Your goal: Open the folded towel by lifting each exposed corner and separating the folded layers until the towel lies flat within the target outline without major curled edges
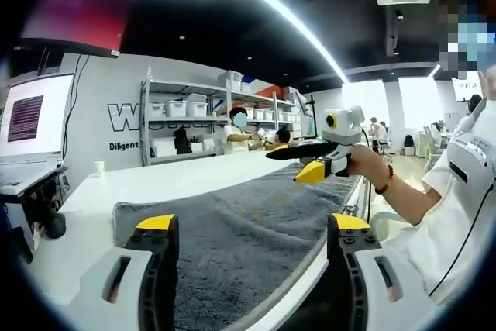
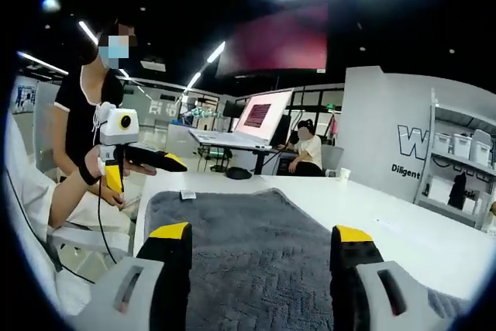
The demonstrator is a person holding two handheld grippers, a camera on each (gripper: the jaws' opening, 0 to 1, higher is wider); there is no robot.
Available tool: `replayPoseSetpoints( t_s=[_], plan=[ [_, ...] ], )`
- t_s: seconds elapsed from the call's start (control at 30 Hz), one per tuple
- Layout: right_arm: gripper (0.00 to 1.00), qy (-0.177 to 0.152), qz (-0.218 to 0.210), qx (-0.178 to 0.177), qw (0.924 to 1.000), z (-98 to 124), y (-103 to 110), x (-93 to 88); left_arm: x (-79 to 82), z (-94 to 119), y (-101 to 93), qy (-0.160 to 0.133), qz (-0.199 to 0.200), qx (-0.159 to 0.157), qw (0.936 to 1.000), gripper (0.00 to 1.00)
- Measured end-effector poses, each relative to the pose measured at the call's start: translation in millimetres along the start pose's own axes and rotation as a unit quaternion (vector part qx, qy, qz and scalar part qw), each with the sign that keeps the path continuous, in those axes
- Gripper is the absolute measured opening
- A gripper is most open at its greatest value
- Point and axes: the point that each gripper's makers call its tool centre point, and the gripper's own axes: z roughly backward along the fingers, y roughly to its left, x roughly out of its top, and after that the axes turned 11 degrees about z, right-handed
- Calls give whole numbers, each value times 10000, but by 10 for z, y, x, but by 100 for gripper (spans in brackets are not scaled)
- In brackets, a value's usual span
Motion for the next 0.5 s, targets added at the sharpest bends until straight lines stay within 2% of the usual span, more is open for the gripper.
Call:
replayPoseSetpoints(
  t_s=[0.2, 0.33, 0.4, 0.5],
  plan=[
    [73, 29, 17, -190, 9998, 321, -51, -17, 3, -84, -111, 30, -21, -70, 10000, 76],
    [73, 81, 33, -340, 9994, 517, -107, -47, 59, -116, -178, -70, -43, -87, 9999, 75],
    [73, 152, 9, -396, 9991, 599, -123, -80, 96, -131, -167, -133, -98, 65, 9998, 74],
    [73, 267, 43, -405, 9988, 691, -101, -149, 116, -143, -194, -153, -143, 88, 9997, 76]
  ],
)
